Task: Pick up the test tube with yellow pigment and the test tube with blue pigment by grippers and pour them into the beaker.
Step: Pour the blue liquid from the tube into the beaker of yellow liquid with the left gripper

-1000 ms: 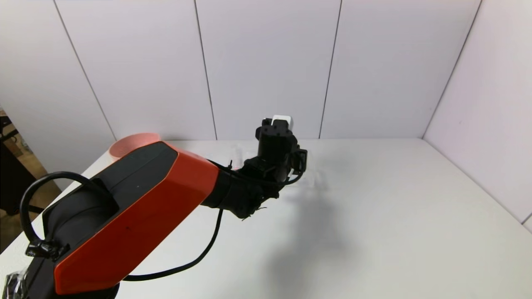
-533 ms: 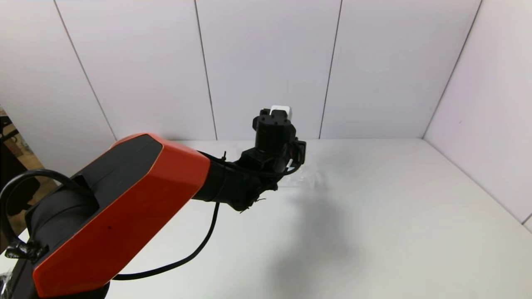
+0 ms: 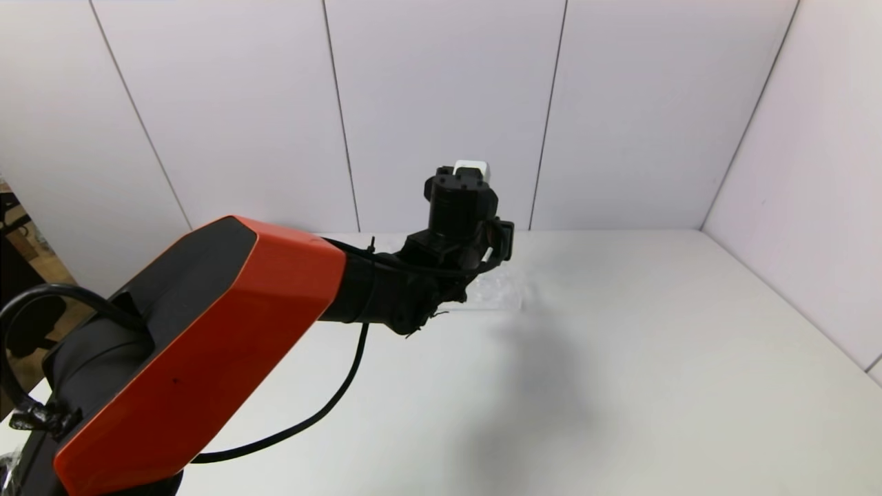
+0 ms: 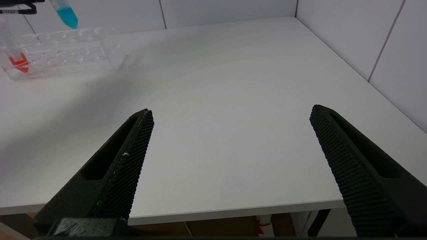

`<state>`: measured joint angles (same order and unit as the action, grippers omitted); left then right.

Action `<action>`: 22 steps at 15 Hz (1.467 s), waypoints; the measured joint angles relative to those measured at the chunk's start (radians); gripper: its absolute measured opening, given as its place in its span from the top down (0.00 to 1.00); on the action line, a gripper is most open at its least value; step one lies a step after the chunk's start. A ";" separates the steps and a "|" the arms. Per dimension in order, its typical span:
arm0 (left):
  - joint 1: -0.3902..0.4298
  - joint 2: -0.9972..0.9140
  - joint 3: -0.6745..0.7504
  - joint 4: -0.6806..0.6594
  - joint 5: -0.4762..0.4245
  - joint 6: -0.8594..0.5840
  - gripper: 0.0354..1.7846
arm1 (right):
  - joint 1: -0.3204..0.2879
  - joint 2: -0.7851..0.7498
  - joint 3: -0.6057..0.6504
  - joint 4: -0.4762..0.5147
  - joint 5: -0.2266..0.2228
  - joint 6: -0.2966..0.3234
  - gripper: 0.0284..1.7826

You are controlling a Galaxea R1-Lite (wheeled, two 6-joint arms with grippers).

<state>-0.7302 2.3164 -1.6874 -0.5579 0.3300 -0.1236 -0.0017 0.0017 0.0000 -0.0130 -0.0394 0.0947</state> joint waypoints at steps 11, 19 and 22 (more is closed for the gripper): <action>0.118 -0.234 0.039 0.149 0.018 0.049 0.76 | 0.000 0.000 0.000 0.000 0.000 0.000 0.04; 0.473 -0.492 0.282 0.172 -0.072 0.066 0.76 | 0.000 0.000 0.000 0.000 0.000 0.000 0.04; 0.640 -0.544 0.358 0.168 -0.157 0.064 0.76 | 0.000 0.000 0.000 0.000 0.000 0.000 0.04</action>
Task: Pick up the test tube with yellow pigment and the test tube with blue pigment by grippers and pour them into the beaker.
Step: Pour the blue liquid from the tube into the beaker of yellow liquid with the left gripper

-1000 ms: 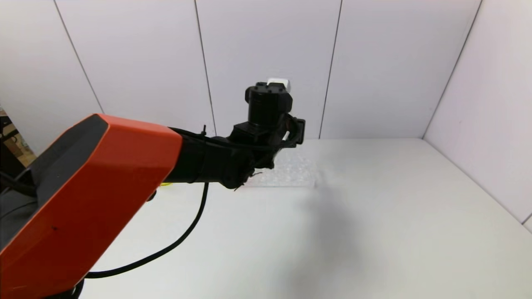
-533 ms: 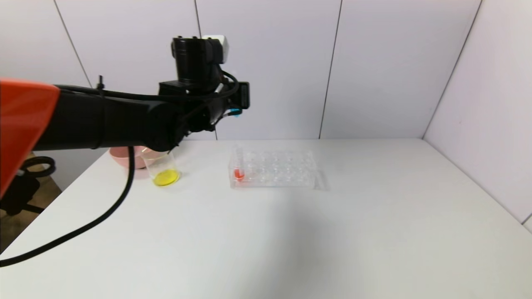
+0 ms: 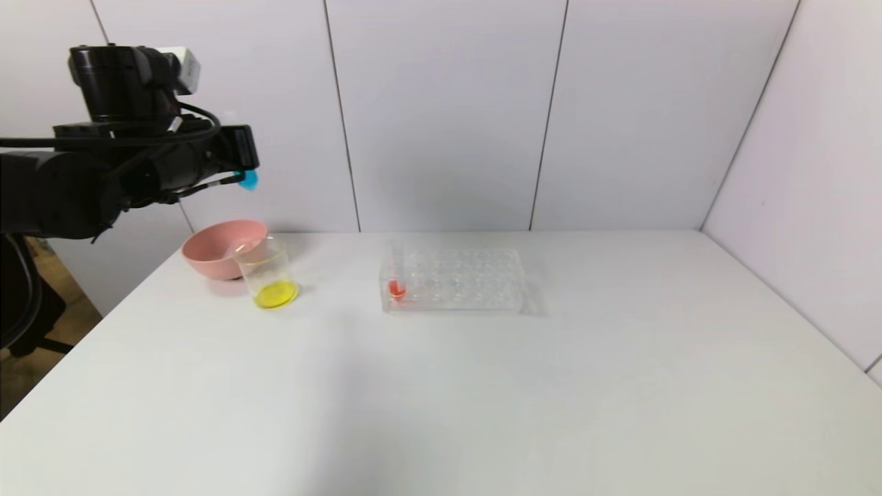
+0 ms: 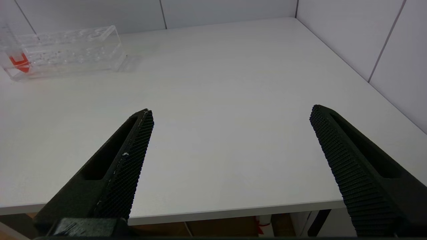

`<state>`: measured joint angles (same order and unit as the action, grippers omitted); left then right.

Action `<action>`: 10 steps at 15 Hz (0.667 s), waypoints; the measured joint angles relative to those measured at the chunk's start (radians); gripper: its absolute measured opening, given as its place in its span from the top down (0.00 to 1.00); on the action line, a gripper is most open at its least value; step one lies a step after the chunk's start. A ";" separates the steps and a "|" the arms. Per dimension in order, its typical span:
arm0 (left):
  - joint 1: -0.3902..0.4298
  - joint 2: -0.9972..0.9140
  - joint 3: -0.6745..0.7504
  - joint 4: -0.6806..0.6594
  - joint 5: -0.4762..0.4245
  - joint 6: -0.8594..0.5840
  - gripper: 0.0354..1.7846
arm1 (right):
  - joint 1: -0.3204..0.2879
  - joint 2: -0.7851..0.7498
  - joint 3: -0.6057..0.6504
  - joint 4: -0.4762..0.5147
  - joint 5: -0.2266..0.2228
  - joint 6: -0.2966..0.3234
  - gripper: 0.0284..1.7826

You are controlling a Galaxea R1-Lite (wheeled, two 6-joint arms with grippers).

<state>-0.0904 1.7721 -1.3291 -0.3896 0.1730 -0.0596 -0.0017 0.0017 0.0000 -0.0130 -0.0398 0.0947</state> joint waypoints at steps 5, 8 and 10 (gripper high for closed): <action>0.178 -0.029 0.045 0.000 -0.119 0.000 0.76 | 0.000 0.000 0.000 0.000 0.000 0.000 0.04; 0.228 -0.035 0.055 0.002 -0.154 0.002 0.76 | 0.000 0.000 0.000 0.000 0.000 0.000 0.04; 0.246 -0.034 0.074 0.000 -0.158 0.002 0.76 | 0.000 0.000 0.000 0.000 0.000 0.000 0.04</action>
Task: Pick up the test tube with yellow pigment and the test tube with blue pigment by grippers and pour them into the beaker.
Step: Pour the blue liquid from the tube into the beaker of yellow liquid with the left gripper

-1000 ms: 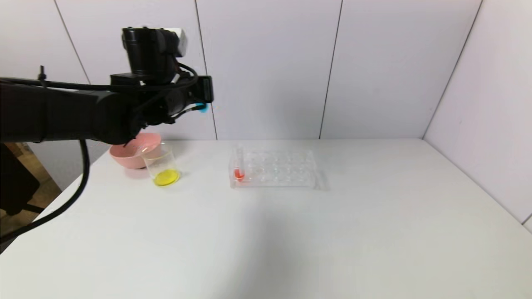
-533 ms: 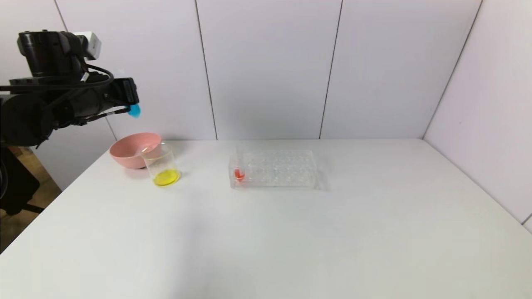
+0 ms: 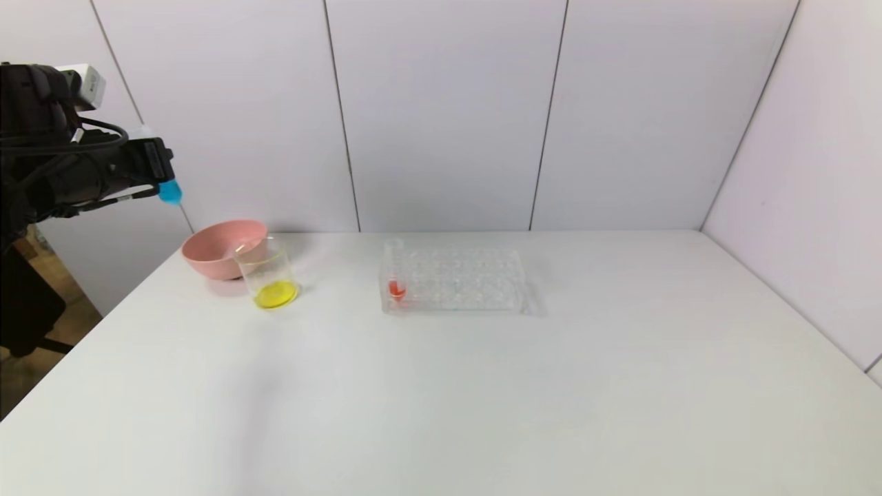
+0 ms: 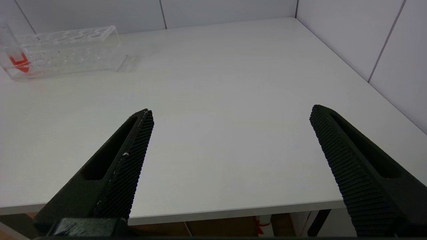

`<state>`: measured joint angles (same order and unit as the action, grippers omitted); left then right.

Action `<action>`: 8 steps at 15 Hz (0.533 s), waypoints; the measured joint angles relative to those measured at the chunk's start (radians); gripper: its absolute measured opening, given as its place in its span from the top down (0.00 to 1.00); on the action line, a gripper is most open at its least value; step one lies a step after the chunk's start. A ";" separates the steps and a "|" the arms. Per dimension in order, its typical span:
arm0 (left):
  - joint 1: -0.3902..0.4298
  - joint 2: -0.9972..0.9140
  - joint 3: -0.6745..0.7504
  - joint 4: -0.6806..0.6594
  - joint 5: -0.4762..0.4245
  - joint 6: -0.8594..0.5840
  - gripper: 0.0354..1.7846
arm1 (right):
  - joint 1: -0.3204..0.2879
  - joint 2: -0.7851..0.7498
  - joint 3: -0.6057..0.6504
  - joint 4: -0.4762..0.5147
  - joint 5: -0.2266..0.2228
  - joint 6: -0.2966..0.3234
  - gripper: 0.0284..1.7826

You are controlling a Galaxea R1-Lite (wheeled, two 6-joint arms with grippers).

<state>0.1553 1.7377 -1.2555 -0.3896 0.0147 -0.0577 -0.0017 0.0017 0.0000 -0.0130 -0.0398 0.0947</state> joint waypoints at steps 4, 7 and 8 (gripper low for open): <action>0.042 -0.010 0.041 -0.003 -0.094 0.009 0.76 | 0.000 0.000 0.000 0.000 0.000 0.000 0.04; 0.069 -0.005 0.047 -0.005 -0.128 0.052 0.76 | 0.000 0.000 0.000 0.000 0.000 0.000 0.04; 0.081 0.001 0.039 -0.002 -0.137 0.092 0.76 | 0.000 0.000 0.000 0.000 0.000 0.000 0.04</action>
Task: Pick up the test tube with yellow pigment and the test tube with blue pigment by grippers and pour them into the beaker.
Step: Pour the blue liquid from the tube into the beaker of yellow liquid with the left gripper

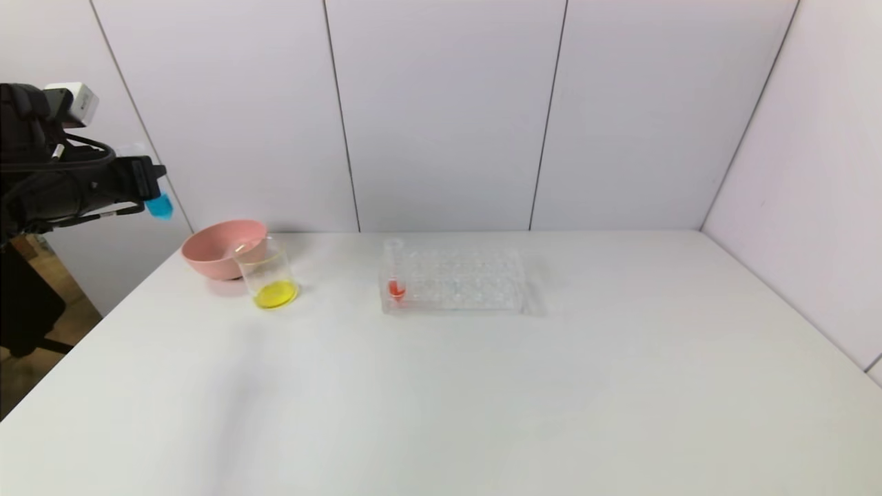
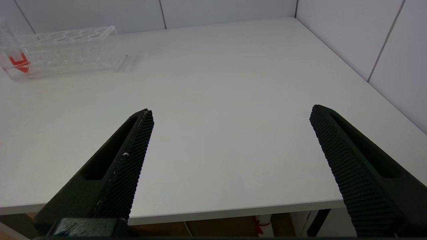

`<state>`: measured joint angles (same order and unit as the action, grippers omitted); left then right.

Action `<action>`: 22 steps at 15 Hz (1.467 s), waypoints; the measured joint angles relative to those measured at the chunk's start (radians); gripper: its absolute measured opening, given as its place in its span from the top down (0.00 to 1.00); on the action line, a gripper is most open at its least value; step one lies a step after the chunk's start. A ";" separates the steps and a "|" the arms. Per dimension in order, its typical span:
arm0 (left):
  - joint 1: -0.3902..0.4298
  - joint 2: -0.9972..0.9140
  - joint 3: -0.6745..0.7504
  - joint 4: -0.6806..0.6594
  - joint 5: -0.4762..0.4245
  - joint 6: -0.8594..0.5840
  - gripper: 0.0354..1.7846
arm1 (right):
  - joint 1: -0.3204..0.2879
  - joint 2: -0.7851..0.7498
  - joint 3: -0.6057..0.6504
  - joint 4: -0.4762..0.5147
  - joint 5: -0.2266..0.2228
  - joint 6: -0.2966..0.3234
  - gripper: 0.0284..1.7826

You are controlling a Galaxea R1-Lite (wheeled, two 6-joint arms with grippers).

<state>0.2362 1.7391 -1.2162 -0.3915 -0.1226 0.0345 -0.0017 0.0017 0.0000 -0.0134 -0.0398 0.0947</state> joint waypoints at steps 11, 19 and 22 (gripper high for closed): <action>0.066 0.150 -0.370 0.437 -0.445 0.538 0.76 | 0.000 0.000 0.000 0.000 0.000 0.000 0.04; 0.087 0.300 -0.755 0.971 -0.495 1.059 0.76 | 0.000 0.000 0.000 0.000 0.000 0.000 0.04; 0.088 0.320 -0.777 0.977 -0.479 1.170 0.76 | 0.000 0.000 0.000 0.000 0.000 0.000 0.04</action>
<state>0.3240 2.0589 -1.9932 0.5860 -0.6017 1.2045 -0.0017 0.0017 0.0000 -0.0130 -0.0398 0.0947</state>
